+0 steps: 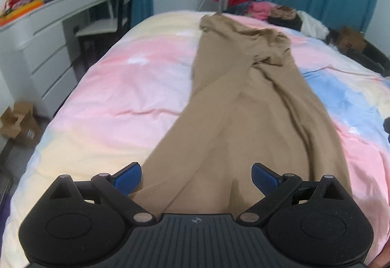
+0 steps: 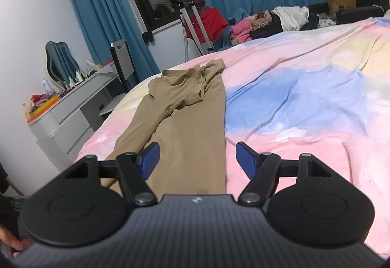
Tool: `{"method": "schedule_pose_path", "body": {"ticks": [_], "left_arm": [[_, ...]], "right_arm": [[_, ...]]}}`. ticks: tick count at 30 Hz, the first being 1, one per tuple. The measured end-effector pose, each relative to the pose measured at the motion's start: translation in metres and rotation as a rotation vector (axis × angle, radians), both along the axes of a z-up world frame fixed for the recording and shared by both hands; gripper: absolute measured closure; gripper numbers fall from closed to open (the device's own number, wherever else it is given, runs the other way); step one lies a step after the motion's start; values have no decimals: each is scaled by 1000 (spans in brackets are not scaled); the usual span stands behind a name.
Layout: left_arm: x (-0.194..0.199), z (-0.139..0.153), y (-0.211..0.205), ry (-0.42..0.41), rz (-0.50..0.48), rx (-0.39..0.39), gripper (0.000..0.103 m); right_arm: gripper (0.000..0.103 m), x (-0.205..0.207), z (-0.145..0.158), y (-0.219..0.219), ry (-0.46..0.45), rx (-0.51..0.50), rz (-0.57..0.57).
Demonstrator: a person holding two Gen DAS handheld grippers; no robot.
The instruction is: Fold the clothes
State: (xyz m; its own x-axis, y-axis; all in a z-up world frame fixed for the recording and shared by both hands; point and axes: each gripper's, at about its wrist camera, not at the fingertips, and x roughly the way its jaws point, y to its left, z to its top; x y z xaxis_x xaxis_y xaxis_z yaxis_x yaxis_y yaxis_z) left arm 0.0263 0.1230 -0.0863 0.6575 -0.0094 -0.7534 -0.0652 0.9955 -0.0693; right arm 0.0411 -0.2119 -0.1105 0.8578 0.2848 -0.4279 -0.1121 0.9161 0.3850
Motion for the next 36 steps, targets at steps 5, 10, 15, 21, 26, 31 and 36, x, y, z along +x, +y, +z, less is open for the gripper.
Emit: {"method": "schedule_pose_path", "body": {"ticks": [5,10,15,21,26,31,36], "left_arm": [[-6,-3,22,65,31,-62,5],[-8,-9,46,87,110,-164,5],[-8,-17,64,117,177,-267,7],[-5,-26,67,168,204,-276,12],[-10,-17,60,157,170,-239,16],[-14,-3,31,150,61,-1,25],[-18,-5,-7,142,-77,303,32]], "right_arm": [[32,6,-2,-1,19,11,4],[32,9,-6,-4,45,35,0],[32,10,-9,-5,67,45,-4],[32,12,-12,-4,83,29,-10],[32,13,-15,-5,100,31,-16],[32,15,-18,-8,118,53,-17],[32,17,-20,-8,134,77,-11]]}}
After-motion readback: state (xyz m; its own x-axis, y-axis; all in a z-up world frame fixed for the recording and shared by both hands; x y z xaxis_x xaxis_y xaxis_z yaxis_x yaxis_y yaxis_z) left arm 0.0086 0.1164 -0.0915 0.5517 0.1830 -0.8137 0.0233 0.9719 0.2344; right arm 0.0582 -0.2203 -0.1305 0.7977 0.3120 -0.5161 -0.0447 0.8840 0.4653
